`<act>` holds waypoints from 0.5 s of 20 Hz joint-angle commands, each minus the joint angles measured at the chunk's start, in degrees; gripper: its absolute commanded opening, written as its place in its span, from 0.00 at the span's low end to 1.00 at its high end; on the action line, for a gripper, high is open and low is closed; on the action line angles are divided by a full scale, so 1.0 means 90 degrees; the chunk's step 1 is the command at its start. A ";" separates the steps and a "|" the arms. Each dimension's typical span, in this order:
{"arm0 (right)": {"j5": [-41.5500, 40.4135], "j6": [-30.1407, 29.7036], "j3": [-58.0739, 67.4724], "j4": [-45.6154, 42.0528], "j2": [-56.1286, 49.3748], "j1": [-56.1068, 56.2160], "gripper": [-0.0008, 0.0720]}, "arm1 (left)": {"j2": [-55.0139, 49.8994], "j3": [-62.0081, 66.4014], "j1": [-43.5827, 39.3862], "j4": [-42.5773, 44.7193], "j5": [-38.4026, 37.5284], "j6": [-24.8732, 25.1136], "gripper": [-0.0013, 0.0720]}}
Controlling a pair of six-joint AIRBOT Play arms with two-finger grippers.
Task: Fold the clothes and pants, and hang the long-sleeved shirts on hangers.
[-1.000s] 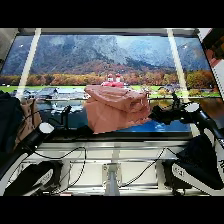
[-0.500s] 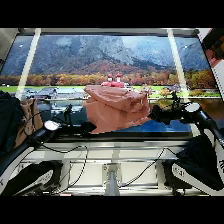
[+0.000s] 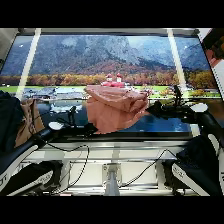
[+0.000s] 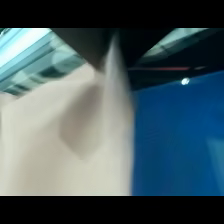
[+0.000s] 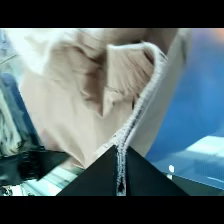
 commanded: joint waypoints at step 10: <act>0.0182 -0.0131 0.0787 0.0175 0.2127 0.0002 0.05 | 0.2072 0.2363 0.0738 -0.0117 -0.0306 0.0865 0.04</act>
